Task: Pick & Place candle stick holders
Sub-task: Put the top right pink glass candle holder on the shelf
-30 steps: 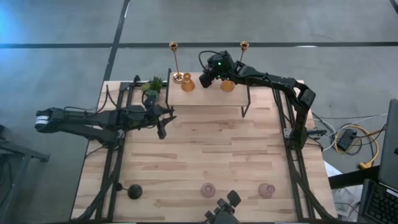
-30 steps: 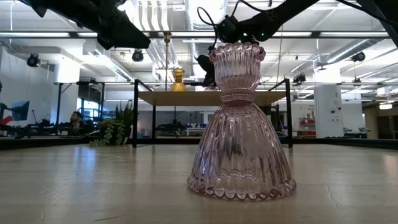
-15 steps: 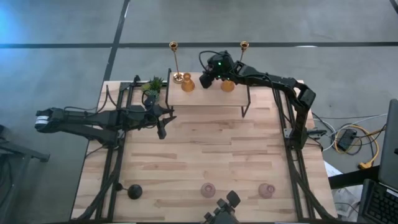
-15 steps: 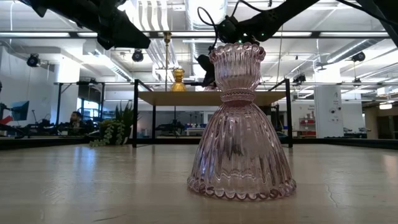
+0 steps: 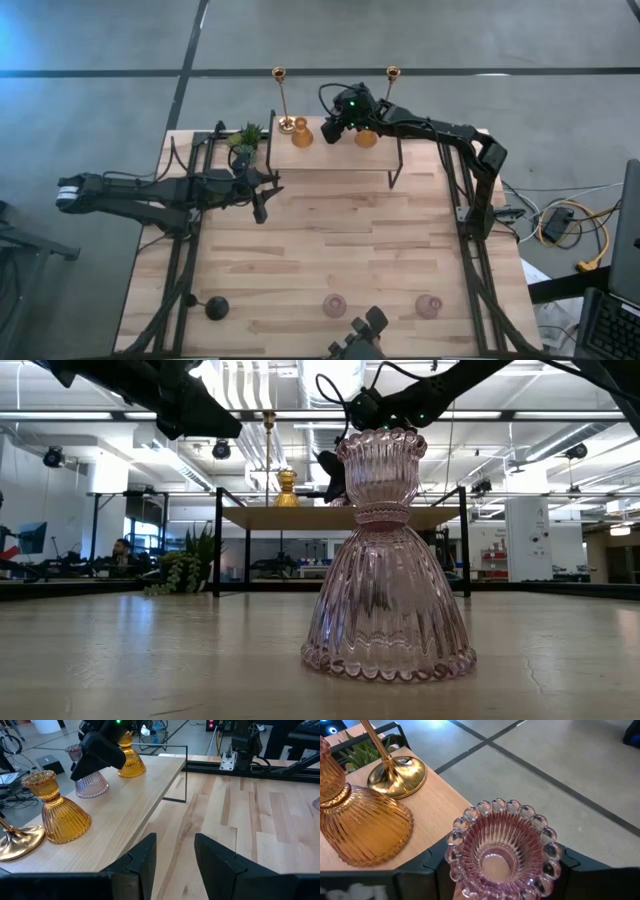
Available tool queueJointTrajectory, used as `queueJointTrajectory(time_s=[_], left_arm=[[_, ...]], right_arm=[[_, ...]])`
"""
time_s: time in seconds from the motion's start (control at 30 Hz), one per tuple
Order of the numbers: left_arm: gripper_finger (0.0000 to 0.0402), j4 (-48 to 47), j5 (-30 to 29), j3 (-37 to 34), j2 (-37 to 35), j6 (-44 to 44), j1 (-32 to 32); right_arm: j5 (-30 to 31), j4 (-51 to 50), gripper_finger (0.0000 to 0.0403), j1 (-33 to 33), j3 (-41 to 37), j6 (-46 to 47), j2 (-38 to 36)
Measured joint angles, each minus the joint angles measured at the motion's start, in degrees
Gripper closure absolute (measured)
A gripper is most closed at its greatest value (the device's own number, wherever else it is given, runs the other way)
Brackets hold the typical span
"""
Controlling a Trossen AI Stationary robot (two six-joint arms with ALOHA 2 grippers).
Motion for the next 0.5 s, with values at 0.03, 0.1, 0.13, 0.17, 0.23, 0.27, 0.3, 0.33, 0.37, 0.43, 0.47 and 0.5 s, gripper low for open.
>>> queueJointTrajectory(time_s=[0.03, 0.1, 0.13, 0.17, 0.23, 0.27, 0.3, 0.33, 0.37, 0.43, 0.47, 0.5], left_arm=[[0.0264, 0.0, 0.0, 0.0, 0.0, 0.0, 0.0], [0.0264, 0.0, 0.1, 0.0, 0.0, 0.0, 0.0], [0.0264, 0.0, 0.1, 0.0, 0.0, 0.0, 0.0], [0.0264, 0.0, 0.2, 0.0, 0.0, 0.0, 0.0], [0.0264, 0.0, 0.2, 0.0, 0.0, 0.0, 0.0], [0.0264, 0.0, 0.2, 0.0, 0.0, 0.0, 0.0], [0.0264, 0.0, 0.2, 0.0, 0.0, 0.0, 0.0], [0.0264, -0.2, 0.2, 0.0, 0.0, 0.0, 0.0], [0.0264, -0.4, 0.2, 0.0, 0.0, 0.0, 0.0], [0.0264, -0.7, 0.2, 0.0, 0.0, 0.0, 0.0], [0.0264, -0.8, 0.2, 0.0, 0.0, 0.0, 0.0], [0.0264, -1.0, 0.2, 0.0, 0.0, 0.0, 0.0]], right_arm=[[0.0, 0.0, 0.0204, 0.0, 0.0, 0.0, 0.0], [0.0, 0.0, 0.0199, 0.0, 0.0, 0.0, 0.0], [0.0, 0.1, 0.0196, 0.0, 0.0, 0.0, 0.0], [0.0, 0.1, 0.0193, 0.0, 0.0, -0.1, 0.0], [0.0, 0.3, 0.0187, 0.0, 0.0, -0.4, 0.0], [0.0, 0.5, 0.0185, 0.0, 0.0, -0.5, 0.0], [0.0, 0.8, 0.0182, 0.0, 0.0, -0.5, 0.0], [0.0, 1.2, 0.0179, 0.0, 0.0, -0.7, 0.0], [0.0, 1.7, 0.0175, 0.0, 0.0, -1.0, 0.0], [0.0, 2.3, 0.0167, 0.0, 0.0, -1.4, -0.1], [0.0, 2.5, 0.0162, 0.0, 0.0, -1.4, -0.1], [0.0, 2.7, 0.0158, 0.1, 0.0, -1.4, -0.1]])
